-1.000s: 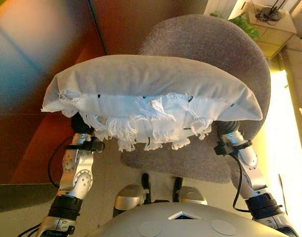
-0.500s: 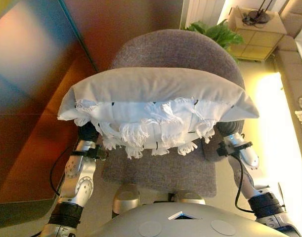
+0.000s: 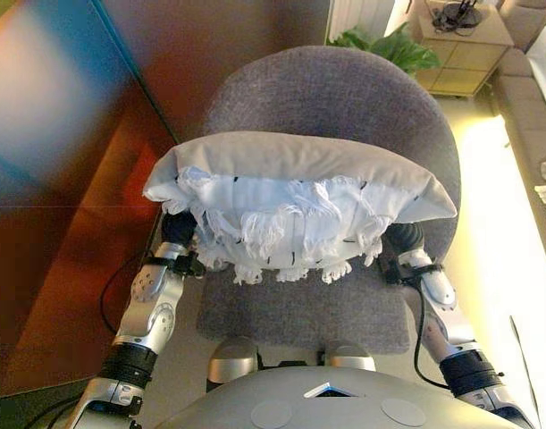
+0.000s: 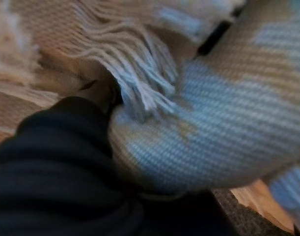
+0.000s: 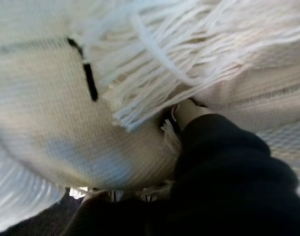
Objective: Pick up the cushion and take it to the sofa
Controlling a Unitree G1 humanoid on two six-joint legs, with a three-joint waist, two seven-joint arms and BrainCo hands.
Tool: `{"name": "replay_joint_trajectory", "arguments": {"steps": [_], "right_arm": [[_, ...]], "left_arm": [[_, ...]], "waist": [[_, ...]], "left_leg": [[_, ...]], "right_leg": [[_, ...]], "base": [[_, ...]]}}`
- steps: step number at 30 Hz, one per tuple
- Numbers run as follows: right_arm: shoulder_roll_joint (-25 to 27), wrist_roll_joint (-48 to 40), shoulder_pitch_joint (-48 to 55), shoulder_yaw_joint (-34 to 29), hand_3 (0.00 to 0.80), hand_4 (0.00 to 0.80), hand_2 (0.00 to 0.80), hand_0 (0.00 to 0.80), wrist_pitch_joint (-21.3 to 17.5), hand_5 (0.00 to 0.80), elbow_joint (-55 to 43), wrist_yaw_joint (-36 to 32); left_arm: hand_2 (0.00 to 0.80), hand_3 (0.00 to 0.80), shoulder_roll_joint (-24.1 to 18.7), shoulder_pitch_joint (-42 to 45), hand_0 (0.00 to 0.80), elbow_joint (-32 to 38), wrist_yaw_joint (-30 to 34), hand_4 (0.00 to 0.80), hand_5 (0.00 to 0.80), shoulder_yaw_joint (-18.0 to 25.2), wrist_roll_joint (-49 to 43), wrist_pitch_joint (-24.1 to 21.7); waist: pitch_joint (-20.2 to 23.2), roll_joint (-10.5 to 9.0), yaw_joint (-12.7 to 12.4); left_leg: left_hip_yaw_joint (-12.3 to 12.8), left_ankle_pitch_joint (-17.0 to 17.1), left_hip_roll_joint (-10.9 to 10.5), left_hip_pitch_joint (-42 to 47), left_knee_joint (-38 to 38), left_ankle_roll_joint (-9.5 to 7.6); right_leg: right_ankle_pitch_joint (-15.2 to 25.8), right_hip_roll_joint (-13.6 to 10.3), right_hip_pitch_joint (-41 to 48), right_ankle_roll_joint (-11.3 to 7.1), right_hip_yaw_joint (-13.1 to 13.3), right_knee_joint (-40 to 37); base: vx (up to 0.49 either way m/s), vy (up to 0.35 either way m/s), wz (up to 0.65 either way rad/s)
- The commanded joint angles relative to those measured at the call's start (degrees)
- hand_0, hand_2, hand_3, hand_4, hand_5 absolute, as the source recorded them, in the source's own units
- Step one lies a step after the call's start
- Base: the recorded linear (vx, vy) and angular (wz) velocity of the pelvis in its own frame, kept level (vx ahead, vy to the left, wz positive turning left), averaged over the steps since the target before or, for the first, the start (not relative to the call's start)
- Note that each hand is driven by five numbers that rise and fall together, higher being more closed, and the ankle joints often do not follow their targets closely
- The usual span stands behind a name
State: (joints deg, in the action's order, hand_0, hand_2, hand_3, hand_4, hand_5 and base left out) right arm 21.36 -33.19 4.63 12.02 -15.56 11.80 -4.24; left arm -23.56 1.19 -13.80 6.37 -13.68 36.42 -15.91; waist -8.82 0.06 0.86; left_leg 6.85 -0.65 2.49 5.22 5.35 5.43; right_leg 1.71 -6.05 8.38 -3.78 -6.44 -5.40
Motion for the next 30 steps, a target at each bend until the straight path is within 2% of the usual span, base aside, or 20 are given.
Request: {"name": "replay_joint_trajectory", "arguments": {"steps": [1, 5, 9, 12, 18, 22, 25, 30], "right_arm": [[-2.5, 0.8, -6.8, 3.7, 0.8, 0.8, 0.8, 0.8, -4.1, 0.8, -0.7, 1.3], [-4.1, 1.3, -8.6, 3.3, 0.8, 0.8, 0.8, 0.8, -4.4, 0.8, 3.4, 4.0], [-4.5, 3.4, -12.3, 4.2, 0.8, 0.8, 0.8, 0.8, -4.0, 0.8, 5.3, 8.7], [-4.9, 3.5, -16.3, 5.0, 0.8, 0.8, 0.8, 0.8, -3.1, 0.8, 7.2, 11.3], [-5.4, 3.9, -20.6, 6.2, 0.8, 0.8, 0.8, 0.8, -1.2, 0.8, 11.2, 15.9], [-4.9, 3.2, -24.3, 6.5, 0.8, 0.8, 0.8, 0.8, -0.2, 0.8, 15.7, 16.5], [-4.3, 2.5, -25.4, 6.3, 0.8, 0.8, 0.8, 0.8, 1.6, 0.8, 19.0, 15.8], [-3.4, 0.8, -30.4, 6.2, 0.8, 0.8, 0.8, 0.8, 4.9, 0.8, 25.1, 14.2]], "left_arm": [[0.8, 0.8, 3.8, -9.5, 0.8, -2.6, 1.3, 0.8, 0.8, -5.1, -4.6, -1.6], [0.8, 0.8, 5.4, -11.8, 0.8, -5.3, 1.5, 0.8, 0.8, -6.0, -5.2, -0.9], [0.8, 0.8, 6.9, -16.8, 0.8, -10.0, -0.4, 0.8, 0.8, -9.0, -5.6, -1.4], [0.8, 0.8, 8.2, -21.6, 0.8, -14.5, -1.2, 0.8, 0.8, -10.5, -5.5, -1.3], [0.8, 0.8, 10.8, -26.4, 0.8, -18.9, -3.8, 0.8, 0.8, -12.0, -5.4, -0.5], [0.8, 0.8, 11.7, -29.2, 0.8, -21.5, -4.7, 0.8, 0.8, -11.9, -4.3, -0.2], [0.8, 0.8, 12.2, -29.1, 0.8, -21.9, -4.1, 0.8, 0.8, -11.4, -3.9, 0.9], [0.8, 0.8, 13.2, -31.1, 0.8, -24.1, -7.0, 0.8, 0.8, -12.7, -5.1, 2.6]], "waist": [[3.2, 0.51, 1.5], [3.4, 1.15, 2.3], [2.7, 1.35, 3.1], [1.8, 1.2, 3.9], [0.8, 0.71, 4.6], [0.0, 0.5, 4.7], [0.2, 0.43, 4.2], [-0.2, 0.02, 3.2]], "left_leg": [[-0.3, 0.5, 1.9, 1.1, -0.3, -2.29], [0.4, -0.5, 1.8, 1.1, -0.3, -2.7], [0.9, -0.6, 1.7, -0.3, -0.3, -2.88], [1.3, -0.5, 1.6, -1.2, -0.3, -3.07], [2.1, -0.8, 1.7, -1.4, -0.3, -3.28], [2.6, -1.0, 1.9, -1.4, -0.3, -3.17], [2.7, -1.3, 2.1, -0.4, -0.3, -3.07], [2.3, -1.4, 2.4, -0.2, -0.3, -2.69]], "right_leg": [[-0.9, 0.3, -2.1, -0.89, -1.2, 0.4], [-0.3, 0.1, -3.3, -1.51, -0.3, 0.4], [0.3, -0.2, -5.2, -1.9, 0.4, 0.4], [0.6, -0.1, -6.3, -2.0, 1.3, 0.4], [1.0, 0.0, -7.1, -2.27, 2.8, 0.4], [1.0, 0.0, -7.2, -2.38, 3.2, 0.4], [0.7, 0.0, -6.2, -2.35, 3.0, 0.4], [0.7, 0.1, -5.9, -2.4, 2.7, 0.4]], "base": [[0.081, 0.02, -0.17], [0.064, 0.024, -0.13], [-0.034, -0.007, -0.12], [-0.07, -0.017, -0.11], [-0.006, -0.041, -0.07], [-0.016, -0.029, -0.17], [0.079, -0.033, -0.09], [0.022, -0.014, -0.01]]}}
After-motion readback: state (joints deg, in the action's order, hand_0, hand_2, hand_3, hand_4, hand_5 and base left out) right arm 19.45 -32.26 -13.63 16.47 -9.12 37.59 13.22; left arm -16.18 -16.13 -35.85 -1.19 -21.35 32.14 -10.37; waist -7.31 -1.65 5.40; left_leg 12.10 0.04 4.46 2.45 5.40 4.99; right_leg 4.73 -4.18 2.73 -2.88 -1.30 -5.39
